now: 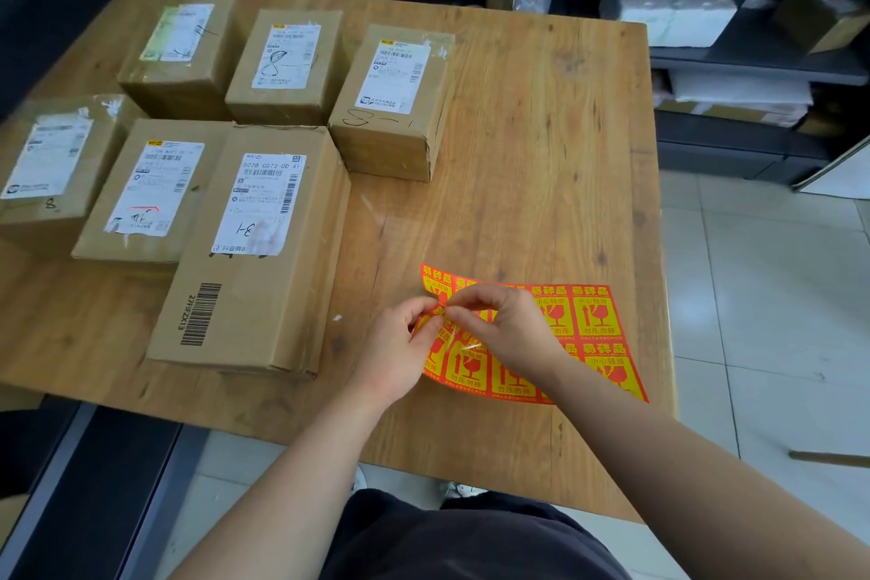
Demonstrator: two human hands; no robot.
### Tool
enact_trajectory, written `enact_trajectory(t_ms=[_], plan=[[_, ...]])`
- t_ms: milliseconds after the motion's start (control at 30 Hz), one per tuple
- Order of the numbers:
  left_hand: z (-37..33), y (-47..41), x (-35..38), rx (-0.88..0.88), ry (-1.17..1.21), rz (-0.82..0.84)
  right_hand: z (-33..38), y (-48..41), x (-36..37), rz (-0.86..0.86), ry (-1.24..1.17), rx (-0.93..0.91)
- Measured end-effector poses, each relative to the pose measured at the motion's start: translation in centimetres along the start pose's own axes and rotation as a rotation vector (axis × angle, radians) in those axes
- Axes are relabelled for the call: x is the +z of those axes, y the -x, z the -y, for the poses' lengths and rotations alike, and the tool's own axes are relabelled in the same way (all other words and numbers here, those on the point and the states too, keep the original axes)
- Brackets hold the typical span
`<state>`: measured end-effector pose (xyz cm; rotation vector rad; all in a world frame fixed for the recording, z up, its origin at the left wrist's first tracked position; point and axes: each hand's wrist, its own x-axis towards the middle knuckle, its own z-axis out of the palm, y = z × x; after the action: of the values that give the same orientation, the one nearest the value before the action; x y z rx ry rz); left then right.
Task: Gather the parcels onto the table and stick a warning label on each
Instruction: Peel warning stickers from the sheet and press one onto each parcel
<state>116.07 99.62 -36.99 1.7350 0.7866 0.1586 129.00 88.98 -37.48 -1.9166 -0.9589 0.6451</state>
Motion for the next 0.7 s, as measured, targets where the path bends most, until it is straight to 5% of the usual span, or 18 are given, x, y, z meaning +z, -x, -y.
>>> enact_trajectory(t_ms=[700], plan=[[0.3,-0.5,-0.1,-0.062,-0.149,0.011,-1.0,-0.3,0.4,-0.004,-0.054,0.185]])
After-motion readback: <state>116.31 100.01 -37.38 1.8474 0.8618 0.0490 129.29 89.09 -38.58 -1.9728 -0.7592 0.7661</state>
